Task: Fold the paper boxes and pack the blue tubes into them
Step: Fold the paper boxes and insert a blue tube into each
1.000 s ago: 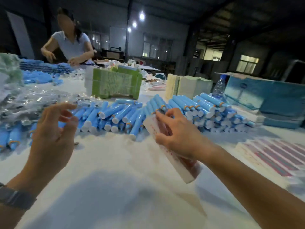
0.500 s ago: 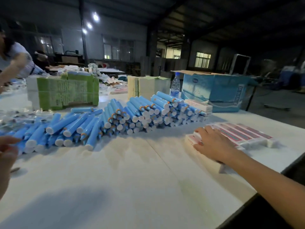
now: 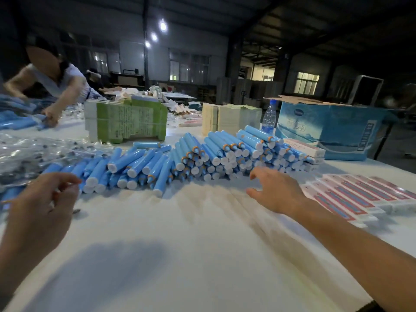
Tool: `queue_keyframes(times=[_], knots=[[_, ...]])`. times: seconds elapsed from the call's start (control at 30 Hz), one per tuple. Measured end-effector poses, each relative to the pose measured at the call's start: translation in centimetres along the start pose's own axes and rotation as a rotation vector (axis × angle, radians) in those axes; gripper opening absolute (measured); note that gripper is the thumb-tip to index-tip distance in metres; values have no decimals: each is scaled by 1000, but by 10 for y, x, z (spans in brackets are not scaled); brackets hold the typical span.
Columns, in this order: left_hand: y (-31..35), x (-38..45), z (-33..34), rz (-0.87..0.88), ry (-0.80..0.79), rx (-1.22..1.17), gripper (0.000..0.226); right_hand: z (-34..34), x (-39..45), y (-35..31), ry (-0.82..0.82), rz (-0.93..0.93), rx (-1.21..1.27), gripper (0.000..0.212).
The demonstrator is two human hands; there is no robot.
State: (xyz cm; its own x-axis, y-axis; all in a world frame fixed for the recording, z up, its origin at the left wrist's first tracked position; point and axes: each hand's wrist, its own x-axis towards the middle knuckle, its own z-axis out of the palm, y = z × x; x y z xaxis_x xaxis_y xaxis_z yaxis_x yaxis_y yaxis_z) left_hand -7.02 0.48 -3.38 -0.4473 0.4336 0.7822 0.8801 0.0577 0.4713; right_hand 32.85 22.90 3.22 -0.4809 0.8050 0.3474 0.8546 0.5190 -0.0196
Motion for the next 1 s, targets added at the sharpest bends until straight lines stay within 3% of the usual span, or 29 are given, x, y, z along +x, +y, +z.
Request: queue_keyframes(times=[0.1, 0.17, 0.37, 0.5, 0.6, 0.77, 0.9, 1.0], knots=[[37, 1, -5, -38, 32, -46, 9, -1, 15, -97, 34, -211, 322, 26], [40, -1, -10, -30, 51, -39, 22, 0, 24, -163, 19, -337, 515, 21], [27, 7, -26, -253, 68, 120, 23, 8, 31, -300, 34, -563, 842, 14], [3, 15, -51, -403, 18, 281, 15, 24, 32, -313, -3, -598, 947, 7], [-16, 19, -80, -558, 42, 501, 24, 23, 34, -310, -9, -598, 1058, 10], [-45, 14, -136, -854, -228, 844, 49, 11, 27, -316, -7, -691, 1109, 18], [-52, 10, -173, -910, -262, 1004, 48, 8, 22, -317, -20, -725, 1135, 17], [-49, 8, -185, -783, -203, 1094, 46, 9, 18, -317, -49, -754, 1121, 19]])
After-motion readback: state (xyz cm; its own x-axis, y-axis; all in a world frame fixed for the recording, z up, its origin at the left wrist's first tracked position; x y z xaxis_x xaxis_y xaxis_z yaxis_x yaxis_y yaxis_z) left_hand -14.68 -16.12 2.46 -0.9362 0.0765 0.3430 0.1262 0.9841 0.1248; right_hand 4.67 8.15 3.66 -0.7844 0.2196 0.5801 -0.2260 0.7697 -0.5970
